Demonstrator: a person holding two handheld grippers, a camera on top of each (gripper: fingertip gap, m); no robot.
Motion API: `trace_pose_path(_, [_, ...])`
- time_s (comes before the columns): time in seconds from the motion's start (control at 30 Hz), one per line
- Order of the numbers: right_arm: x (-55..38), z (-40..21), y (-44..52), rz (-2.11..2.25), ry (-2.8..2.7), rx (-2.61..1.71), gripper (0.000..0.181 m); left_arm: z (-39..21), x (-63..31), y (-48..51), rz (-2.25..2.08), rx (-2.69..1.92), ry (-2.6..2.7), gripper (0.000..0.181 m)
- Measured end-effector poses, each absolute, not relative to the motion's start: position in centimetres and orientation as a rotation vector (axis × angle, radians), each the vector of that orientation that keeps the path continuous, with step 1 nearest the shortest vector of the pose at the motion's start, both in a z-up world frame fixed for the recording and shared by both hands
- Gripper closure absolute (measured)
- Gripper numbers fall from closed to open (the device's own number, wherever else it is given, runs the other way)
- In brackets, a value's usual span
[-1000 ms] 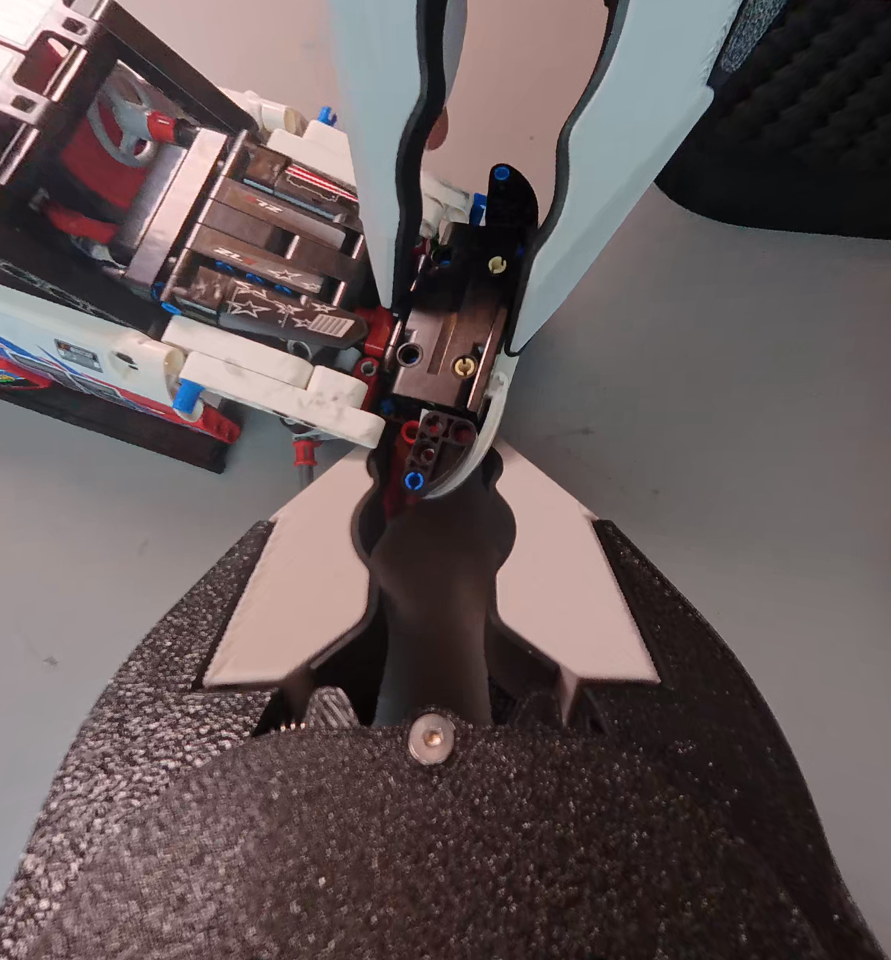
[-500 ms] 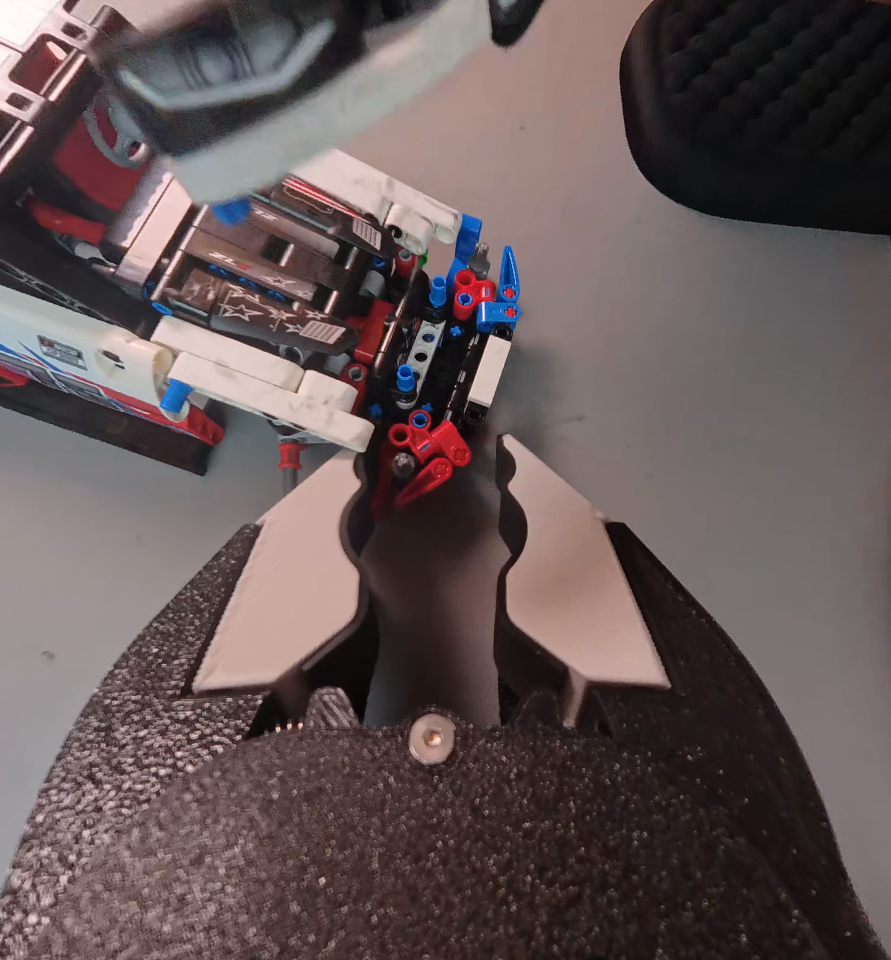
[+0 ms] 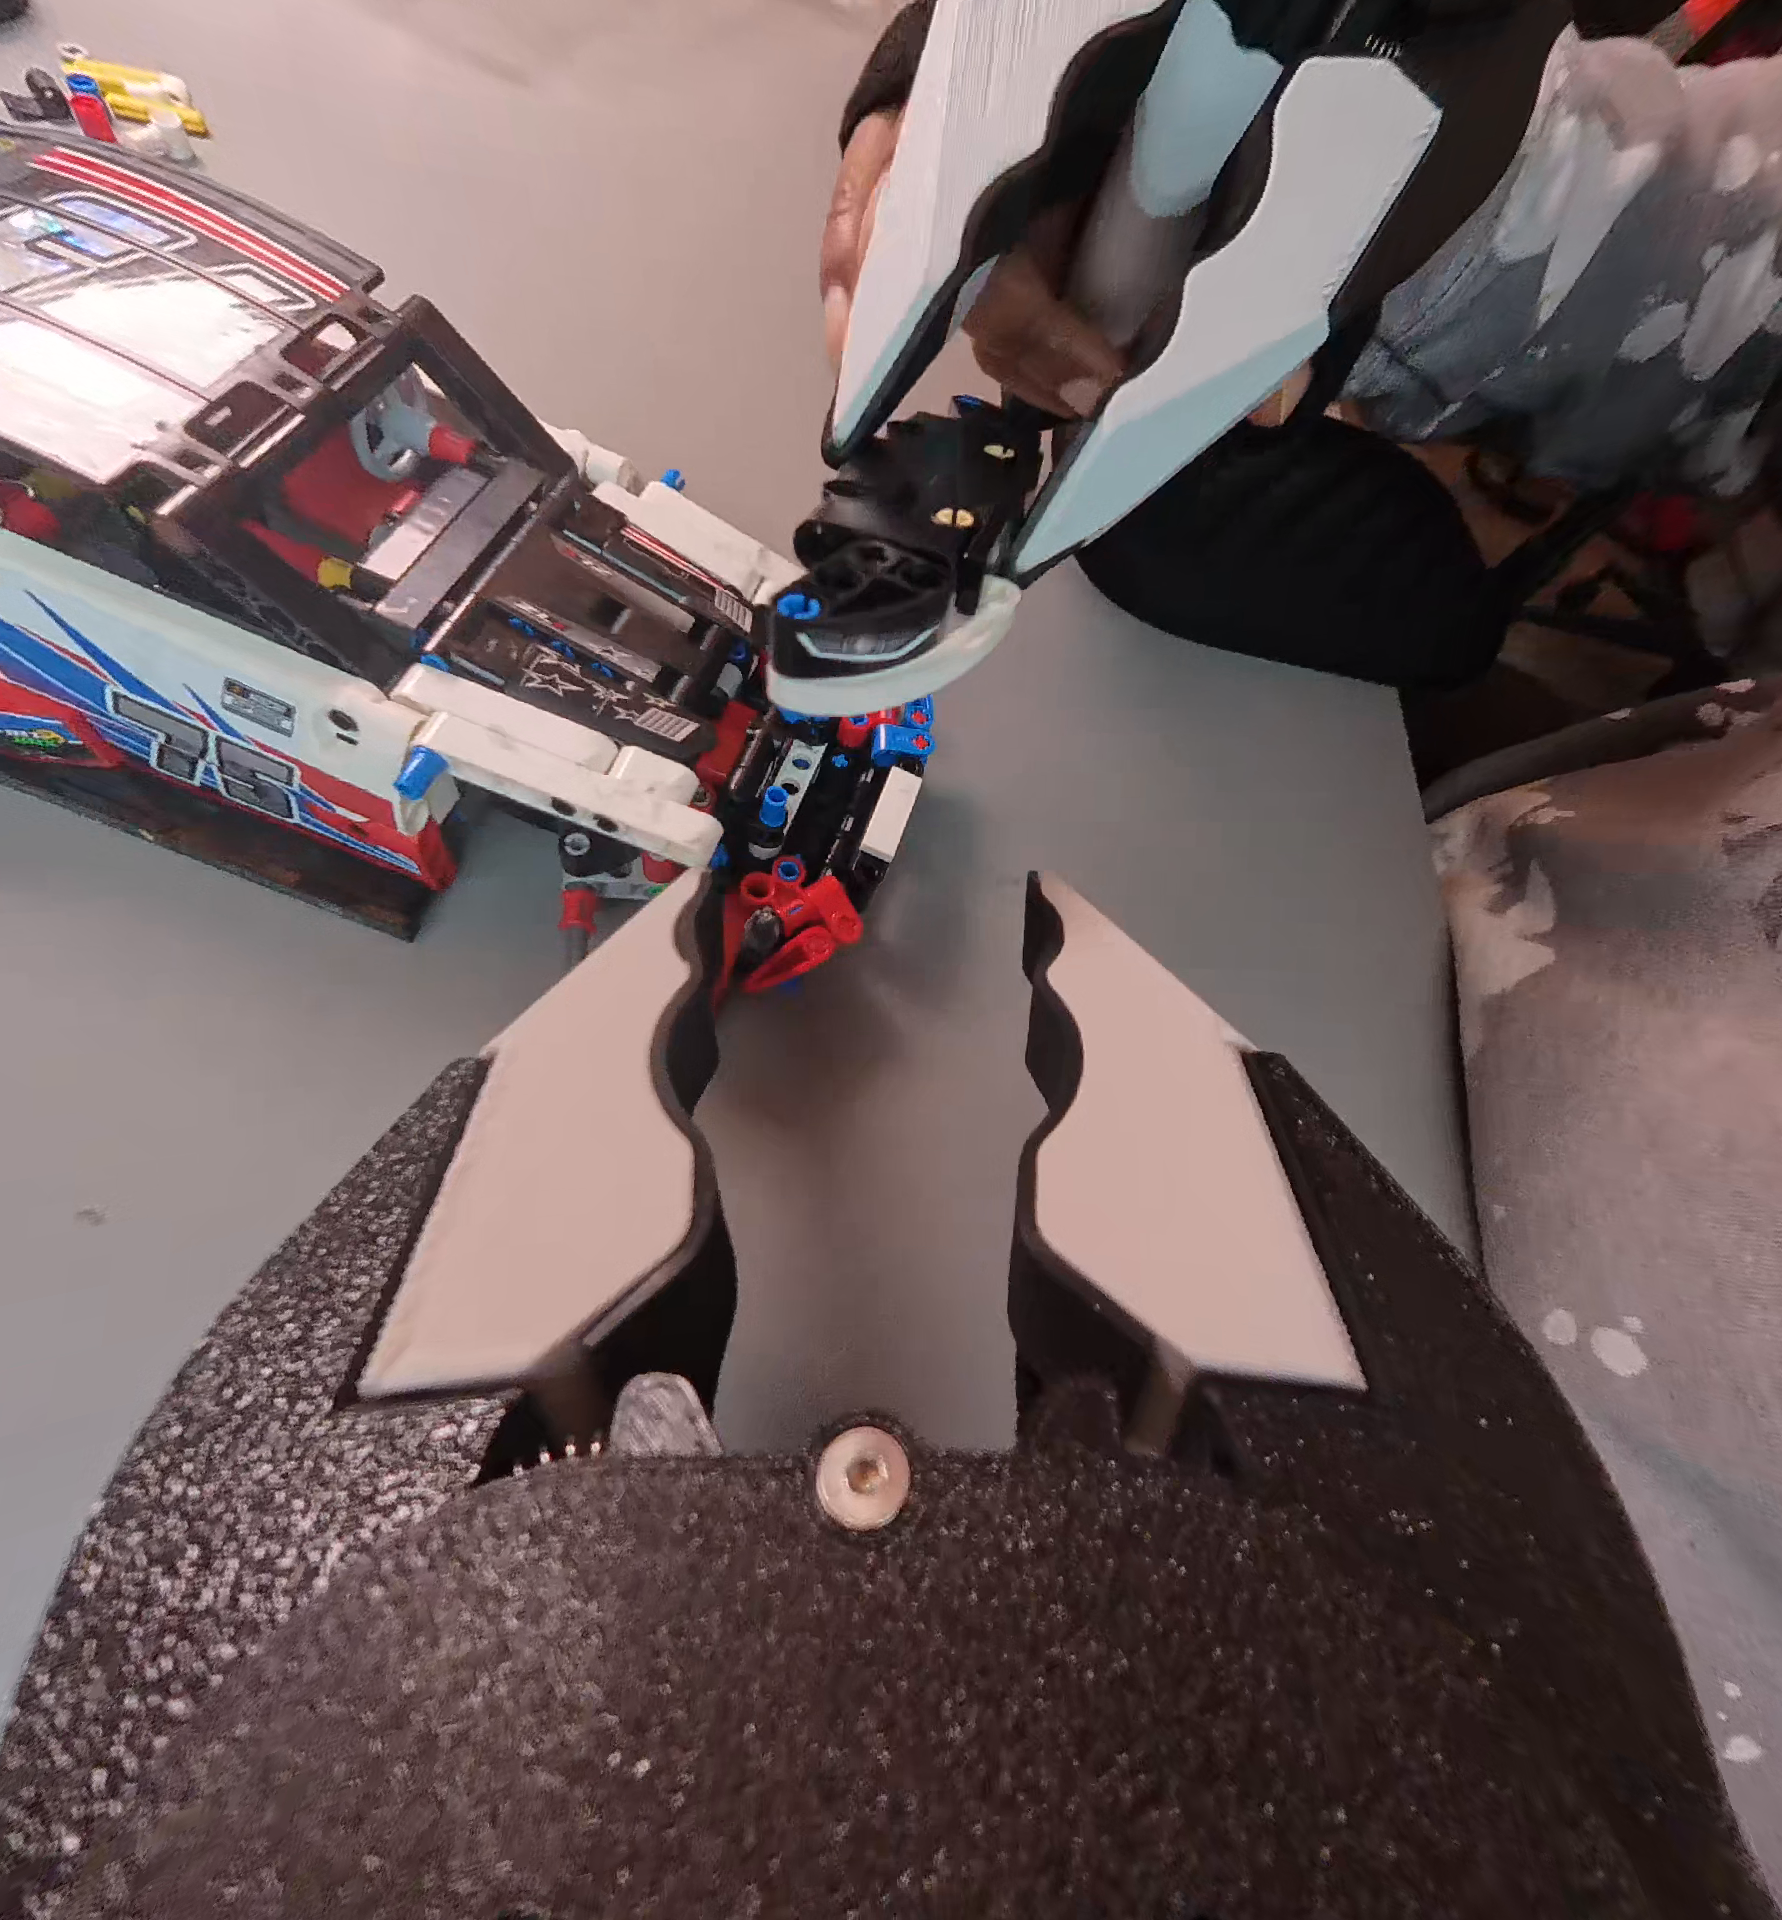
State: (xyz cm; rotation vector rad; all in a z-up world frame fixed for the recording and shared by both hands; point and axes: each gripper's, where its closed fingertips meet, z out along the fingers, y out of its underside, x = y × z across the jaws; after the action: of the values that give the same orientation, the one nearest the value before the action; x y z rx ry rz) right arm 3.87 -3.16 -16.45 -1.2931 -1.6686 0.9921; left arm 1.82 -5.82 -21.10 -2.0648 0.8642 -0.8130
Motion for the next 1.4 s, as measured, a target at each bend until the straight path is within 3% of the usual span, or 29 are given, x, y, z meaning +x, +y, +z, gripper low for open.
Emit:
trace_pose_path(0.03, [3.8, -16.3, -3.1, 1.006, -1.657, -1.298, 0.154, -21.0, 2.0, -5.9, -0.821, -2.058, 0.850, 0.126])
trace_pose_path(0.4, [3.7, -15.1, -1.5, 0.991, -1.587, -1.312, 0.155, -19.1, 0.6, -5.0, -0.850, -1.972, 0.709, 0.130])
trace_pose_path(0.8, [2.9, -14.6, -1.9, 0.812, -1.522, -1.138, 0.154, -14.2, 0.4, -3.9, -1.380, -1.703, 0.280, 0.149])
trace_pose_path(1.0, [1.5, -15.2, -2.6, 0.664, -1.579, -1.041, 0.154, -15.0, 0.8, -3.7, -1.350, -1.740, 0.272, 0.166])
trace_pose_path(1.4, [1.3, -14.7, -2.4, 0.695, -1.511, -1.031, 0.146, -14.3, 0.3, -4.0, -1.331, -1.669, 0.313, 0.171])
